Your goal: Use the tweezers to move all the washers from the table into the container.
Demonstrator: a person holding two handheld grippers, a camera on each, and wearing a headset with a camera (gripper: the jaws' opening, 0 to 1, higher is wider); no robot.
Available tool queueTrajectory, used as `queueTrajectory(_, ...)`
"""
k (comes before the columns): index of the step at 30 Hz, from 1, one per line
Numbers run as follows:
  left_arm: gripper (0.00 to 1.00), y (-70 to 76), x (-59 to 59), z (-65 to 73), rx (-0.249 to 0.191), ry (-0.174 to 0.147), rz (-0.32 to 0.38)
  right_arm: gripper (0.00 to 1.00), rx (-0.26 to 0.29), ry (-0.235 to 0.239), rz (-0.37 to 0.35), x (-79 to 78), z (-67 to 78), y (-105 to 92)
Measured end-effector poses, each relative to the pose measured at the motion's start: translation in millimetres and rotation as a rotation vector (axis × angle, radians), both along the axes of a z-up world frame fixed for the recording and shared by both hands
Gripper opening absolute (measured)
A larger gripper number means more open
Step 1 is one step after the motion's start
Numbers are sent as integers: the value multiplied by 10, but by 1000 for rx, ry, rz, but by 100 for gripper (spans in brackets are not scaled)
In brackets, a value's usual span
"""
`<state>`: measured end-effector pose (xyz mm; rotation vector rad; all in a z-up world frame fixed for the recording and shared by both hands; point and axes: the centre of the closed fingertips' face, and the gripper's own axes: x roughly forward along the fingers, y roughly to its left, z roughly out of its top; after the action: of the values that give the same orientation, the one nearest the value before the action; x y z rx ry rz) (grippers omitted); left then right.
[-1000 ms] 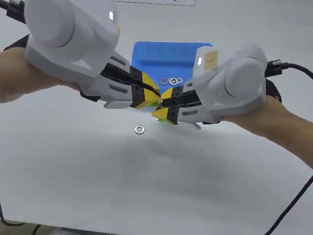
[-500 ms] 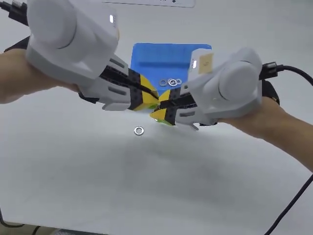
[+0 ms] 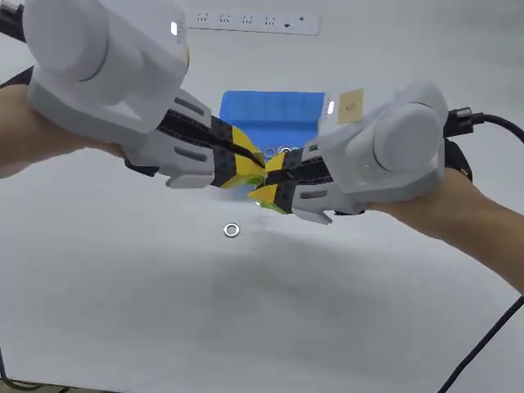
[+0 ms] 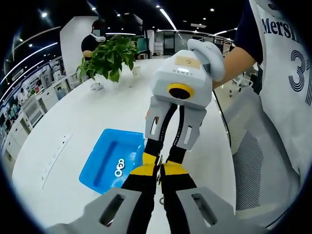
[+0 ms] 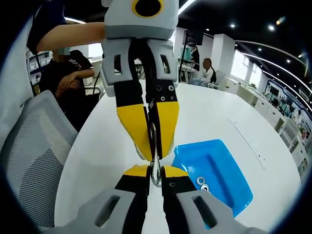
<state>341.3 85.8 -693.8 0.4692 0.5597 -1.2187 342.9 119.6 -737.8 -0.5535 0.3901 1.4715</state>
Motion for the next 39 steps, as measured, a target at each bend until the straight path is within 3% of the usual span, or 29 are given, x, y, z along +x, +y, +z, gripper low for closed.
queueTrajectory(7, 7, 22, -32, 221, -12, -51, 7, 10, 19, -35, 8, 4, 194, 26)
queueTrajectory(9, 7, 45, -13, 215, -16, -62, 13, 10, 21, -50, 11, 15, 248, 39)
queueTrajectory(21, 7, 98, 145, 506, -27, -138, 25, 10, 30, -124, 12, 197, 492, 93)
queueTrajectory(25, 7, 94, 229, 531, -34, -149, 26, 10, 27, -146, 5, 291, 521, 87)
queueTrajectory(27, 7, 110, 349, 521, -33, -157, 24, 10, 23, -159, 5, 354, 523, 82)
queueTrajectory(32, 7, 104, 484, 512, -41, -165, 22, 10, 21, -163, -6, 499, 510, 82)
queueTrajectory(39, 7, 106, 731, 328, -62, -161, 23, 10, -17, -174, -22, 737, 334, 36)
